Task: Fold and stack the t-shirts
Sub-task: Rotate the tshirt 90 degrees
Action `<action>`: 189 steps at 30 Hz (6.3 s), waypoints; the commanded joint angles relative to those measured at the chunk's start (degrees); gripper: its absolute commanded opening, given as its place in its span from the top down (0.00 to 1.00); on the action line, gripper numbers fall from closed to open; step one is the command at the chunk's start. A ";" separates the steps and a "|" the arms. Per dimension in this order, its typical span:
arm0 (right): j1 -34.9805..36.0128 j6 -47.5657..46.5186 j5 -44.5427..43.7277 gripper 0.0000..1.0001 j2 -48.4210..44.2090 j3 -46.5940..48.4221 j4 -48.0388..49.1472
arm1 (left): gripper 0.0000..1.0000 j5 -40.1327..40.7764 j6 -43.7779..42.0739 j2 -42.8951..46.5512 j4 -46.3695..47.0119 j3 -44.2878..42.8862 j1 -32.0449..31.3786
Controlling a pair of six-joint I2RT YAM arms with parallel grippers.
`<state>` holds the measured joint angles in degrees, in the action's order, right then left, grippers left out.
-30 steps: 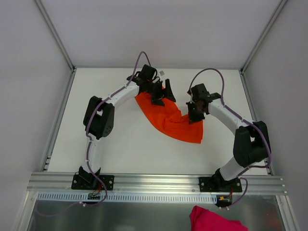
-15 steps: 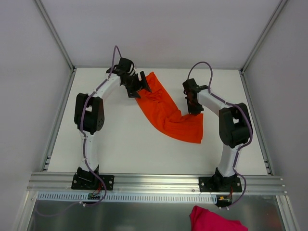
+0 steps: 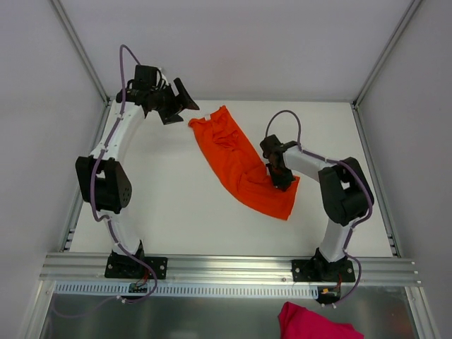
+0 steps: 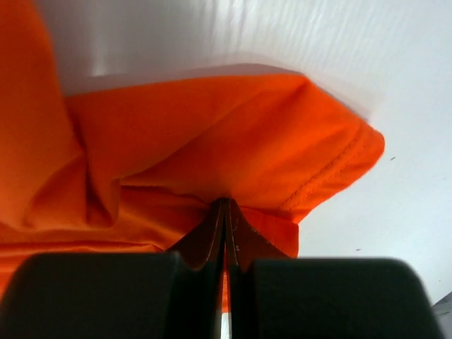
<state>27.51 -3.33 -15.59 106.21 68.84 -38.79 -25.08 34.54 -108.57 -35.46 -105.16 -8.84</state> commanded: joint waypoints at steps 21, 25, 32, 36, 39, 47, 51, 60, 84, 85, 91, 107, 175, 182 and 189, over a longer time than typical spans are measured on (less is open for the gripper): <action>16.50 4.22 47.67 0.99 4.33 5.90 8.23 | 0.20 -7.61 6.76 9.52 10.93 12.87 4.01; 21.44 2.29 53.64 0.99 9.96 16.91 4.61 | 0.20 -9.20 9.31 8.73 15.51 17.79 3.74; 23.47 -1.41 44.82 0.99 7.62 17.56 0.12 | 0.20 -9.02 7.73 8.03 14.55 19.47 3.22; 23.12 -2.90 32.05 0.99 2.17 15.10 -1.20 | 0.20 -10.33 5.80 7.68 12.97 19.91 1.81; 21.63 -3.34 21.77 0.99 -1.97 13.96 -2.60 | 0.20 -9.64 4.75 8.90 11.21 21.05 0.06; 14.95 -6.16 3.56 0.99 -5.67 18.43 -7.88 | 0.20 -4.90 1.41 14.43 3.92 27.82 -5.92; 13.63 -6.86 4.08 0.99 -6.46 18.35 -7.71 | 0.21 -3.13 0.43 18.30 0.66 32.90 -9.43; 11.17 -8.18 7.59 0.99 -6.46 19.75 -7.62 | 0.29 -1.46 1.49 21.13 -1.45 43.64 -13.39; 7.12 -6.33 7.60 0.99 -14.89 33.28 -10.79 | 1.00 -4.19 0.27 5.67 -6.98 43.38 -29.03; 6.86 -6.33 7.25 0.99 -16.90 34.07 -10.70 | 1.00 -3.06 -0.09 4.61 -8.03 41.99 -29.56; 5.10 -8.61 4.70 0.99 -23.50 43.65 -10.79 | 1.00 1.61 -3.51 -2.77 -16.55 35.91 -32.99; 2.29 -9.67 4.69 0.99 -27.90 39.18 -9.73 | 1.00 3.27 -8.18 -0.50 -22.98 40.39 -40.82; 32.26 4.29 2.86 0.99 -8.21 -18.64 41.16 | 1.00 4.51 1.93 -31.88 -4.36 -16.39 -4.87; 33.14 7.02 0.22 0.99 -12.87 -25.07 39.14 | 1.00 5.47 3.34 -31.79 -3.38 -17.00 -2.85; 33.23 7.46 0.48 0.99 -15.16 -26.39 35.45 | 1.00 7.59 4.30 -33.72 -4.88 -19.20 -1.36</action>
<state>60.27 2.63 -13.61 92.31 44.10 3.49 -20.36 38.28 -141.97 -39.83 -122.50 -11.46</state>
